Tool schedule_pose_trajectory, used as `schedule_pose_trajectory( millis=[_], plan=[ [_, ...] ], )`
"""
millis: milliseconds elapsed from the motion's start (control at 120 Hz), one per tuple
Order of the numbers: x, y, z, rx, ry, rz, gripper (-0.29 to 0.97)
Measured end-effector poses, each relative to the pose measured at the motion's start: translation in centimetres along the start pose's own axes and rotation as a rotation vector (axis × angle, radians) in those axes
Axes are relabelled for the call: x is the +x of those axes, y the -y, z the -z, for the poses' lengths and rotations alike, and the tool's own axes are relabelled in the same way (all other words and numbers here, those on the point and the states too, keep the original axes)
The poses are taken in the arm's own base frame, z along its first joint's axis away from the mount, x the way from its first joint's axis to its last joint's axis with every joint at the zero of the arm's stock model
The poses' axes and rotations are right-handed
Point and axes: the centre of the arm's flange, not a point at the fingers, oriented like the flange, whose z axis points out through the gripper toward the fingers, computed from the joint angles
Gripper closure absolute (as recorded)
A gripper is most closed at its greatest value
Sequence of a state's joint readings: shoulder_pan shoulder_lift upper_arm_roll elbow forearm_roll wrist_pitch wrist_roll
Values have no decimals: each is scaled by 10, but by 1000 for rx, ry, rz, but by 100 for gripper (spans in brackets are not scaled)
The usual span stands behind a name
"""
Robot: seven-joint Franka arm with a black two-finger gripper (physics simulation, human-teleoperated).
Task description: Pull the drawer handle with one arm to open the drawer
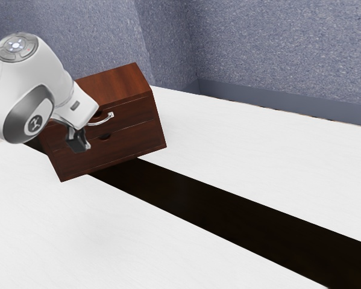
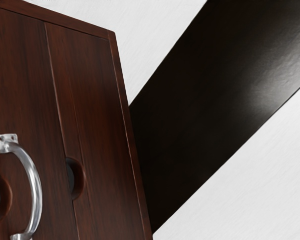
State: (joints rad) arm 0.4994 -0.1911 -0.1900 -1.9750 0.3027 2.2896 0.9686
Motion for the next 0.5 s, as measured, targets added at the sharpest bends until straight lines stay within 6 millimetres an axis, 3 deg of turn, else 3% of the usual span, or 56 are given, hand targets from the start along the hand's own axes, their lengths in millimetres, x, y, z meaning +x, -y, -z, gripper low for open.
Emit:
schedule_pose_trajectory(
  millis=[283, 500],
  plan=[
    [6, 2, -47, -24, -42, 102, 0],
    [-5, 28, -73, -15, -48, 199, 0]
  ],
)
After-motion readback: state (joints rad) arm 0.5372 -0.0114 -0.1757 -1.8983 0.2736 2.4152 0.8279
